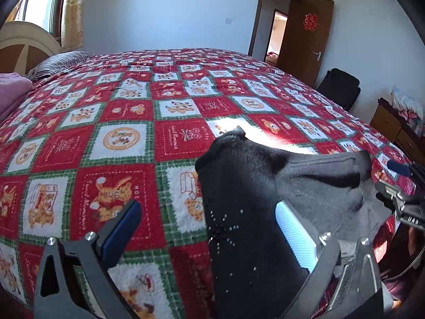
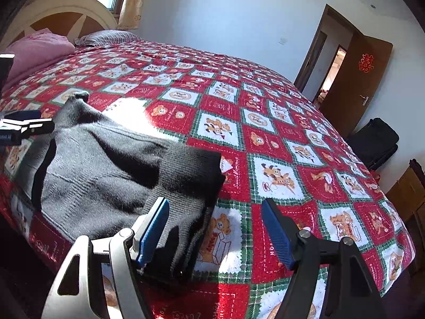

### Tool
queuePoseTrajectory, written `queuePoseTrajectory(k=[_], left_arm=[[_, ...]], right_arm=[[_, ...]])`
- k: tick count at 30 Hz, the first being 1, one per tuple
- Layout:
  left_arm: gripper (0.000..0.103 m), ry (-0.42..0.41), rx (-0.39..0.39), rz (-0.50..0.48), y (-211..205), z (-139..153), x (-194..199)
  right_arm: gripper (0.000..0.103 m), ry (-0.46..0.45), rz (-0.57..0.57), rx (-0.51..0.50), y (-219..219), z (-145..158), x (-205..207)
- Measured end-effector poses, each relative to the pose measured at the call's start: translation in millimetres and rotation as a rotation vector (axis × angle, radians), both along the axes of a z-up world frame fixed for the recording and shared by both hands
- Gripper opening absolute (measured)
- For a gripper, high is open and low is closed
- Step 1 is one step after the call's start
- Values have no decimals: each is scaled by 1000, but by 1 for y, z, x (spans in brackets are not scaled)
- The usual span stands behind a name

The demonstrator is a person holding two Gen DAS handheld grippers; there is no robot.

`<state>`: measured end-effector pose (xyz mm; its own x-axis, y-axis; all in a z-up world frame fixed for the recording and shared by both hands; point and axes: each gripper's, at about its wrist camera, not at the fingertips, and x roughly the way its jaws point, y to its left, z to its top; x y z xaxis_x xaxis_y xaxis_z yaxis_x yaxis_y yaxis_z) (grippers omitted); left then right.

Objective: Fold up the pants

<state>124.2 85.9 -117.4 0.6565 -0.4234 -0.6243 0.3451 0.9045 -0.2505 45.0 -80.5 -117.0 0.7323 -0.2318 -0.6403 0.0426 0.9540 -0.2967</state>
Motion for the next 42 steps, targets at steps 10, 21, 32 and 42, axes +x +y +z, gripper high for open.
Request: queuePoseTrajectory(k=[10,21,32,42], left_arm=[[103,32,27,-30,-4,-26,-5],[103,-46,-19,-37,-5,-1,-11],[103,-7,-62,-66,-15,-24,8],[103,-16,-122,-100,-12,-26,15]], right_arm=[[73,72,-21,-11,8,-22,29],[73,48,-16,-4,7,-14,21],[72,65,-13,74,-1,-26,24],[54,101,12,314,-17,-35,27]])
